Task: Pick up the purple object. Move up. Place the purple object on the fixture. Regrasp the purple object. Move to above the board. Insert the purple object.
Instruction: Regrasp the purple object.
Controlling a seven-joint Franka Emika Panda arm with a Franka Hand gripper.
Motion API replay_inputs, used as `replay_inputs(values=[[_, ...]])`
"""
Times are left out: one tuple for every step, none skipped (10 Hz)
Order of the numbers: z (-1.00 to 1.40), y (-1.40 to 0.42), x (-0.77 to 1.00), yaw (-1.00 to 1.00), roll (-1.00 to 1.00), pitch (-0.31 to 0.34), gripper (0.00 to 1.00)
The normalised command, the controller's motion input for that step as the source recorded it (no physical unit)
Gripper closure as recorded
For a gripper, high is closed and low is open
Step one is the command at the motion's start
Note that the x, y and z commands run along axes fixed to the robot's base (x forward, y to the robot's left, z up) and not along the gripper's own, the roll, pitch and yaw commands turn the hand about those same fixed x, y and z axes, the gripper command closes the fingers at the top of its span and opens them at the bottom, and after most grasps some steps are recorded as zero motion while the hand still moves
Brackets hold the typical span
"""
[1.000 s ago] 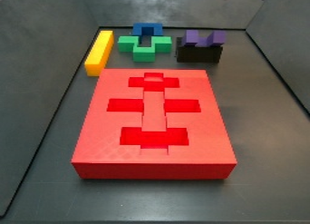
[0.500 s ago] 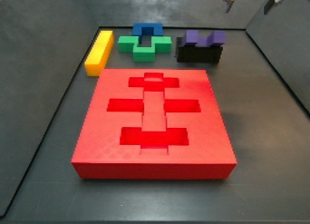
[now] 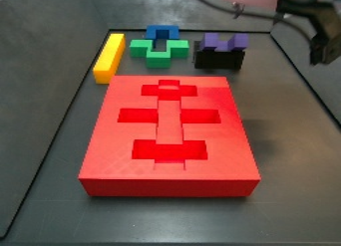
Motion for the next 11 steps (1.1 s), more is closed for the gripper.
replay_inputs(values=[[-0.43, -0.22, 0.72, 0.23, 0.23, 0.331, 0.00], [-0.34, -0.14, 0.81, 0.23, 0.07, 0.169, 0.00], [-0.29, -0.03, 0.78, 0.15, 0.00, 0.040, 0.00], [-0.24, 0.00, 0.70, 0.09, -0.07, 0.000, 0.00], [-0.21, 0.21, 0.58, 0.10, -0.29, -0.071, 0.00], [-0.08, 0.31, 0.50, 0.14, -0.42, -0.166, 0.00], [-0.05, 0.25, 0.32, 0.12, -0.37, -0.186, 0.00], [-0.09, 0.22, 0.06, 0.07, -0.18, -0.083, 0.00], [-0.32, 0.11, 0.00, 0.09, 0.00, -0.066, 0.00], [-0.32, 0.06, 0.00, 0.08, 0.03, -0.011, 0.00], [-0.15, 0.13, -0.07, 0.00, 0.06, 0.000, 0.00]])
